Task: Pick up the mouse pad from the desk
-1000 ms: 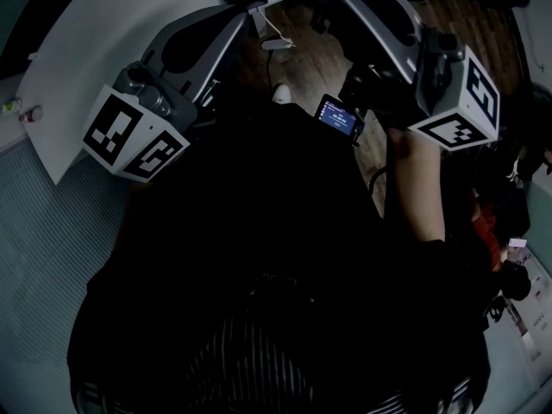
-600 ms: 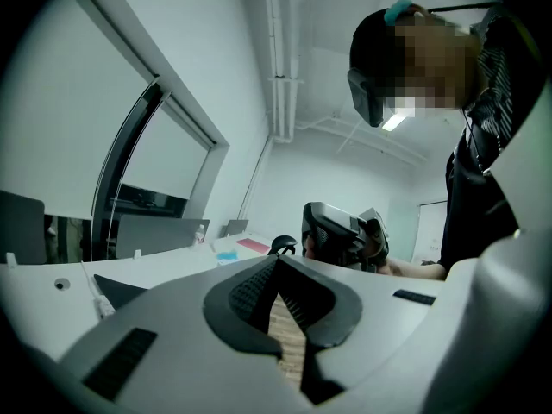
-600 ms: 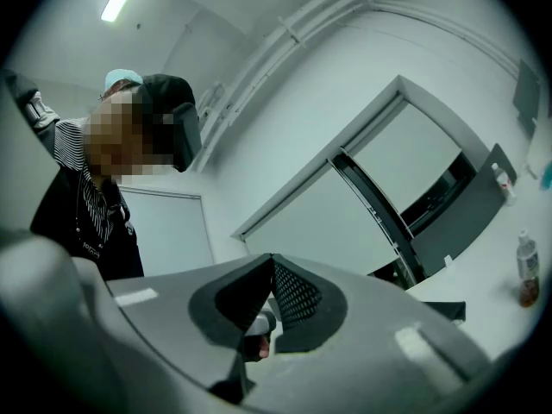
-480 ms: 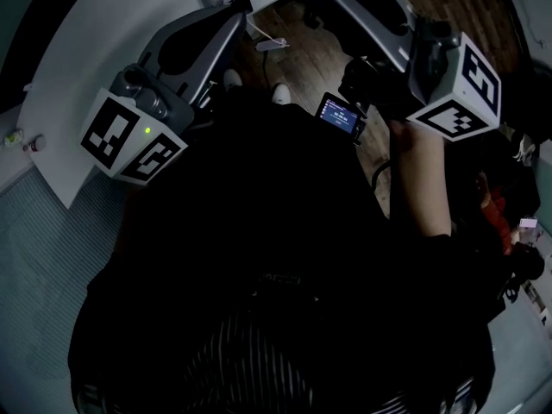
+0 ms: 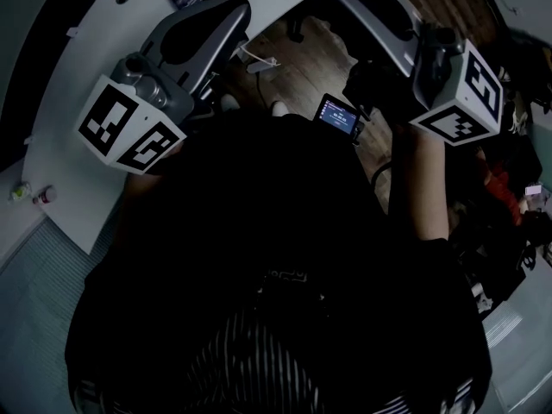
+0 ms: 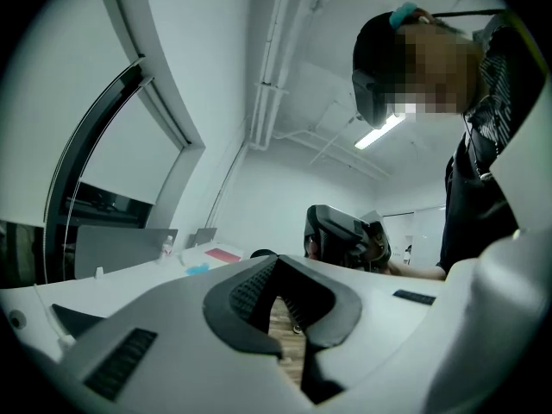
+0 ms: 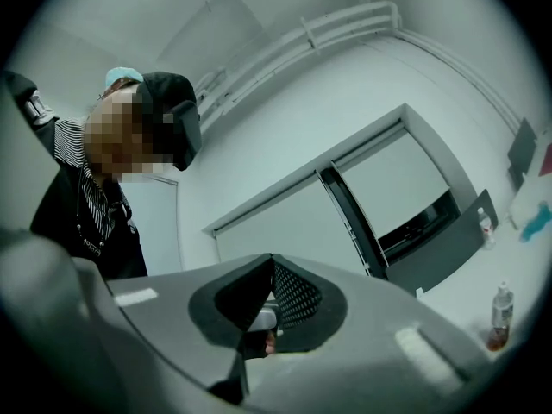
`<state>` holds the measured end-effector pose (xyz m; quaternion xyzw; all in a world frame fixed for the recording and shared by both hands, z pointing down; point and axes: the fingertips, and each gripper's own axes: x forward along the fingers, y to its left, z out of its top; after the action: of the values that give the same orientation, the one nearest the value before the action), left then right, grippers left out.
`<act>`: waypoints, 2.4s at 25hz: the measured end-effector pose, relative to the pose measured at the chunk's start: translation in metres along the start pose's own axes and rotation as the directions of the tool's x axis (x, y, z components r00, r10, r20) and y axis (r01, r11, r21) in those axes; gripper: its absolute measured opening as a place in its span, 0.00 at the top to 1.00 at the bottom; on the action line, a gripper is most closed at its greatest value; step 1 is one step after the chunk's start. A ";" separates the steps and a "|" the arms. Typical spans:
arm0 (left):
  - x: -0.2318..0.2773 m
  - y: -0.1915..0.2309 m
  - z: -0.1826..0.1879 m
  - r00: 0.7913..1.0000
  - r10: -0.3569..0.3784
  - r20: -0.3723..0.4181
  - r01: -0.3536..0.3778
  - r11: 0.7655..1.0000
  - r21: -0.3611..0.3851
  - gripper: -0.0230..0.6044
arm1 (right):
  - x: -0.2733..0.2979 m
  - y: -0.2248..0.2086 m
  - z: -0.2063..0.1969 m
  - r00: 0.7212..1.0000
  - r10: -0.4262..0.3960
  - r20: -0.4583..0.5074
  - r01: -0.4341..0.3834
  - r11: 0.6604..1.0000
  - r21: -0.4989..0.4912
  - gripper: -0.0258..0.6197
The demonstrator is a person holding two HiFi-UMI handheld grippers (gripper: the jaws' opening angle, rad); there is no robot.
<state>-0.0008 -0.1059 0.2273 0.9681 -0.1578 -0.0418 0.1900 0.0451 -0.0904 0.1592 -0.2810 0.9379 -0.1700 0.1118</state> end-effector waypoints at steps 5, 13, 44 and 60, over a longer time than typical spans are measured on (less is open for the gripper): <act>0.006 -0.002 0.002 0.999 -0.041 -0.012 0.042 0.999 0.022 0.95 | -0.006 -0.004 -0.002 0.999 -0.038 0.023 0.038 0.999 -0.010 0.95; -0.005 -0.009 -0.002 1.000 0.011 -0.008 -0.011 1.000 0.000 0.95 | 0.003 0.009 -0.003 1.000 -0.001 -0.023 0.001 1.000 -0.006 0.95; -0.012 0.000 -0.023 0.983 0.177 -0.046 -0.183 0.967 -0.178 0.95 | -0.004 -0.037 -0.022 0.997 0.070 -0.029 -0.063 0.976 0.207 0.95; -0.016 0.015 -0.033 0.974 0.203 -0.097 -0.219 0.955 -0.201 0.95 | 0.003 -0.073 -0.031 0.997 0.016 -0.081 0.005 0.968 0.250 0.95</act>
<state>-0.0160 -0.1019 0.2633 0.9210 -0.2478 -0.0010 0.3007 0.0691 -0.1416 0.2157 -0.2546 0.9136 -0.2982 0.1079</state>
